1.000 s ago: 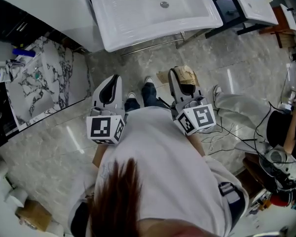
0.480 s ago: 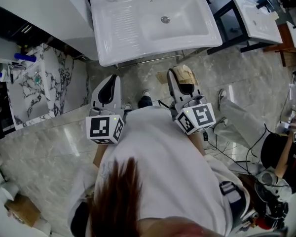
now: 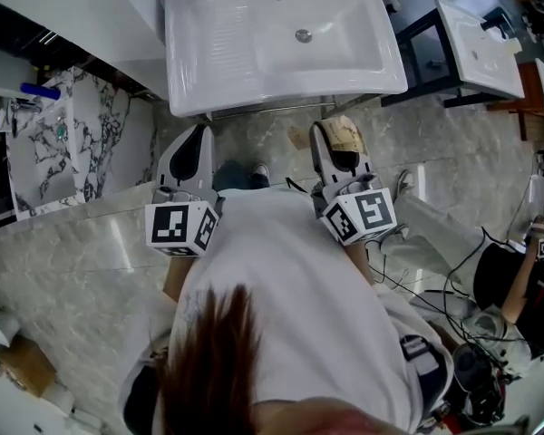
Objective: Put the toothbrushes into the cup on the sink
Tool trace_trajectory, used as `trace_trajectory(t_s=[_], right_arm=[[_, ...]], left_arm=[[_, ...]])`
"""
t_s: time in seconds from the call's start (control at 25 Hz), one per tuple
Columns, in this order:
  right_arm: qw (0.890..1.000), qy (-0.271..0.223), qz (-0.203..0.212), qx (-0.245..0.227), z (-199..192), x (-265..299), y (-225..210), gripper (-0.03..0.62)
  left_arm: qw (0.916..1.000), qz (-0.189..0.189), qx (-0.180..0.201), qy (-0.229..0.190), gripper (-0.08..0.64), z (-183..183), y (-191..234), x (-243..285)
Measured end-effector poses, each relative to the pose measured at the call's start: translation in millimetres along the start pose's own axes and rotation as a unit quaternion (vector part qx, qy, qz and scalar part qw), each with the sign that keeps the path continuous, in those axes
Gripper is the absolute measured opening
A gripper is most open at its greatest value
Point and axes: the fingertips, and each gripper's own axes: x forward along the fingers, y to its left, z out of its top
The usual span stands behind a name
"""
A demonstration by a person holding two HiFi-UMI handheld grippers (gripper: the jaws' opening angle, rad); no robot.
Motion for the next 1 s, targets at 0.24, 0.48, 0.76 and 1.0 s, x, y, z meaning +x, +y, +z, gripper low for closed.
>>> trace_trajectory(t_s=[0.24, 0.48, 0.76, 1.0], right_arm=[[1.000, 0.012, 0.000, 0.009, -6.0, 9.8, -2.9, 0.057], [1.000, 0.021, -0.005, 0.006, -3.7, 40.3, -5.6, 0.057], [1.000, 0.028, -0.004, -0.005, 18.7, 101.5, -15.2, 0.057], [1.000, 0.020, -0.010, -0.008, 39.0, 158.5, -19.5, 0.057]], left_arm=[[1.0000, 0.005, -0.001, 0.004, 0.025, 0.5, 10.5, 6.8], [0.9999, -0.005, -0.008, 0.010, 0.025, 0.6, 29.8, 33.8], [0.9999, -0.005, -0.009, 0.006, 0.025, 23.4, 72.0, 86.0], [0.9999, -0.014, -0.007, 0.003, 0.025, 41.5, 110.4, 125.4]])
